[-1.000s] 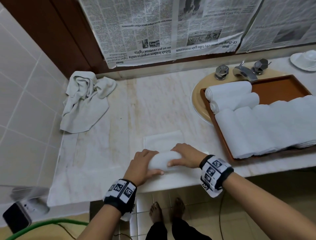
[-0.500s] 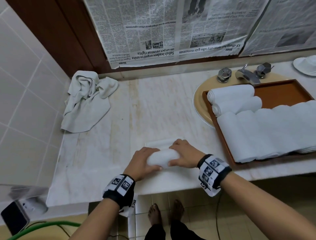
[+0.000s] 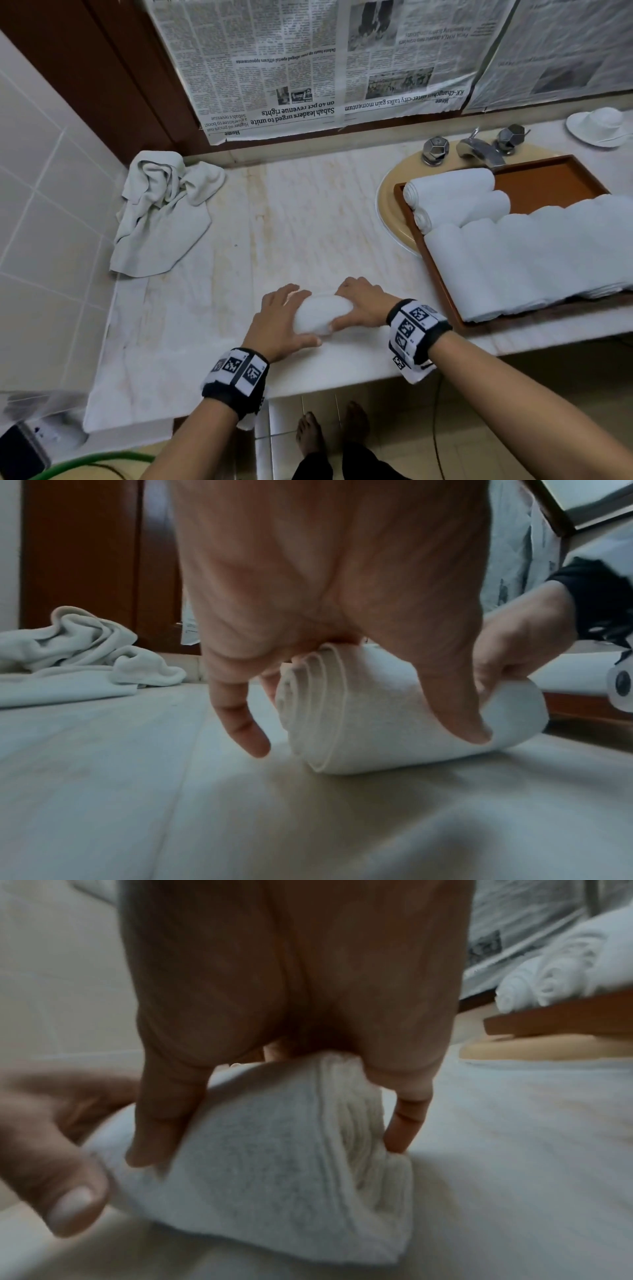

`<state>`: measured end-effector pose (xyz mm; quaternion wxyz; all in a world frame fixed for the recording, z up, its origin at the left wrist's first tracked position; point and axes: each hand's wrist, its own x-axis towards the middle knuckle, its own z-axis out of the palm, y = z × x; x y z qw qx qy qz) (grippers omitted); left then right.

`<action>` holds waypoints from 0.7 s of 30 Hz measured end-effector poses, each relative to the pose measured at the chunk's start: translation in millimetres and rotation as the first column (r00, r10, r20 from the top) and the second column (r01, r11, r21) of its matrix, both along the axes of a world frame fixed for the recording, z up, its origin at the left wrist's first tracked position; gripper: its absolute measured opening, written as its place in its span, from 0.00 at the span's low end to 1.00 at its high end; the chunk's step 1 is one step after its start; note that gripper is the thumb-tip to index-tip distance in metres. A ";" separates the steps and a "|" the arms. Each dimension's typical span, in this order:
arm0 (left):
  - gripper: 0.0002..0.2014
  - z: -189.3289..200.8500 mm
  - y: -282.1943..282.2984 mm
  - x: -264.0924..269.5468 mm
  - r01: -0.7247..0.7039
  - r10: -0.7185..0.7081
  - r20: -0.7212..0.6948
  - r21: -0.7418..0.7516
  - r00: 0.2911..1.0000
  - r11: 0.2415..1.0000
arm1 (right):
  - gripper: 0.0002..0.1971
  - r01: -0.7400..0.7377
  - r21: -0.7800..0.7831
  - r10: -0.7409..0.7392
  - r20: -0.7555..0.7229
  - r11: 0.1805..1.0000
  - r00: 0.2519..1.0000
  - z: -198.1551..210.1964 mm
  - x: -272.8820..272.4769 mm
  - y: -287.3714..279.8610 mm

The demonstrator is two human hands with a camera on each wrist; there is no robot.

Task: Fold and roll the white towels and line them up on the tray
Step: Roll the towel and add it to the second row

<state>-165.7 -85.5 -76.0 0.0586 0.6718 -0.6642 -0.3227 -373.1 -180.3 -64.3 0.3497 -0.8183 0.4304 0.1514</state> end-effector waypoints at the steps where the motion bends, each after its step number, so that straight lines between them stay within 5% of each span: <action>1: 0.46 0.1 -5.6 1.4 0.020 -0.020 0.024 0.027 1.000 0.999 | 0.35 0.043 0.025 -0.044 0.038 0.999 0.998 -0.3 -2.2 0.0; 5: 0.48 4.2 -35.1 11.7 0.028 -0.027 -0.005 0.154 1.000 0.988 | 0.48 0.280 0.026 -0.280 0.186 0.960 0.942 -4.0 -16.5 8.5; 8: 0.41 12.0 -48.3 13.3 0.071 -0.079 0.024 0.230 0.997 0.970 | 0.49 0.286 -0.006 -0.282 0.137 0.958 0.950 -5.4 -23.8 11.2; 16: 0.32 14.8 -50.1 10.2 0.157 -0.156 -0.031 0.320 0.987 0.934 | 0.46 0.243 0.124 -0.242 -0.025 0.962 0.970 10.2 -18.7 2.2; 21: 0.41 9.8 -41.9 15.3 0.186 -0.185 -0.030 0.249 0.982 0.951 | 0.34 0.250 0.148 -0.251 -0.016 0.957 0.968 9.1 -18.3 12.6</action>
